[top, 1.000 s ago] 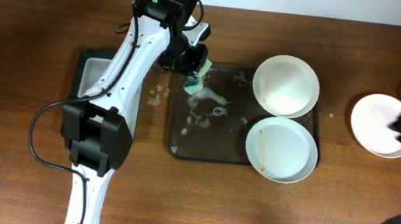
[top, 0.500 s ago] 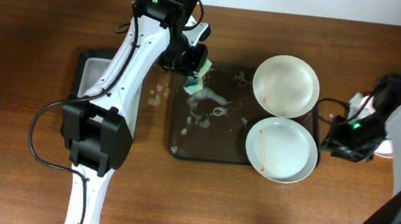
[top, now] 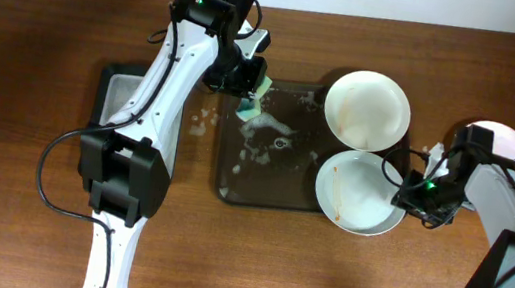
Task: Clean dirty plates on tray and stack at the side
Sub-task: 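Move the right gripper back and grasp the lower white plate's rim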
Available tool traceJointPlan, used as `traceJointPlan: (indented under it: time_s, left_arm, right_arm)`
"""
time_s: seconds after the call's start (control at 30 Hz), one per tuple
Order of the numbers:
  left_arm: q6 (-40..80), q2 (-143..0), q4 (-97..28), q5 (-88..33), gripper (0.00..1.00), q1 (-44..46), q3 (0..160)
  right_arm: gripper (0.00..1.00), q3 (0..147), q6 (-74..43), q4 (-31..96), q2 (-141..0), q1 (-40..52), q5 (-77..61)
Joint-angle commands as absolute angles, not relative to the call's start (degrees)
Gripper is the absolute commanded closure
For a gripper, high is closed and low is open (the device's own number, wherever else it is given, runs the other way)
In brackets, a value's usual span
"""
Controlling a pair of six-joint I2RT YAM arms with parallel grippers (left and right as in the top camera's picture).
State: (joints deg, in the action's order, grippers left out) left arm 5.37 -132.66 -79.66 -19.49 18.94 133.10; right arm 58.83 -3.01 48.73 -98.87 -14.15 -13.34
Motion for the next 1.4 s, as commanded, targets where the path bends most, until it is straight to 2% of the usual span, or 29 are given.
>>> traceJointPlan:
  time_s: [0.0, 0.17, 0.3, 0.4, 0.47, 0.83, 1.03, 1.13, 1.37]
  left_arm:
    - [5.1, -131.1, -79.5, -19.5, 0.99, 18.7, 134.2]
    - [5.1, -131.1, -79.5, -19.5, 0.99, 18.7, 134.2]
    - [5.1, -131.1, -79.5, -19.5, 0.99, 18.7, 134.2]
    - [5.1, -131.1, -79.5, -19.5, 0.99, 18.7, 134.2]
    - [5.1, -131.1, -79.5, -19.5, 0.99, 18.7, 134.2]
    - [5.1, -131.1, -79.6, -19.5, 0.99, 18.7, 134.2]
    - [5.1, -131.1, -79.6, -19.5, 0.99, 18.7, 134.2]
    - [5.1, -131.1, -79.6, -19.5, 0.99, 18.7, 134.2]
    - [5.1, -131.1, -79.8, -19.2, 0.99, 18.7, 134.2]
  right_arm:
    - [0.60, 57.4, -3.5, 47.3, -98.5, -13.9, -12.9]
    - [0.70, 57.4, -3.5, 46.3, -98.5, -13.8, -13.8]
    - [0.80, 57.4, -3.5, 46.2, -98.5, -13.8, -14.0]
    - [0.92, 57.4, -4.2, 46.2, -98.5, -13.8, -14.0]
    - [0.96, 57.4, -5.0, 46.2, -98.5, -13.8, -14.2]
    - [0.96, 57.5, -4.2, 49.0, -97.8, -13.7, -23.5]
    - [0.96, 60.5, -3.6, 50.6, -94.3, -8.2, -24.0]
    - [0.96, 63.0, -6.2, 50.3, -94.1, -3.6, -22.2]
    - [0.96, 65.2, -19.1, 42.3, -94.1, 9.8, -4.6]
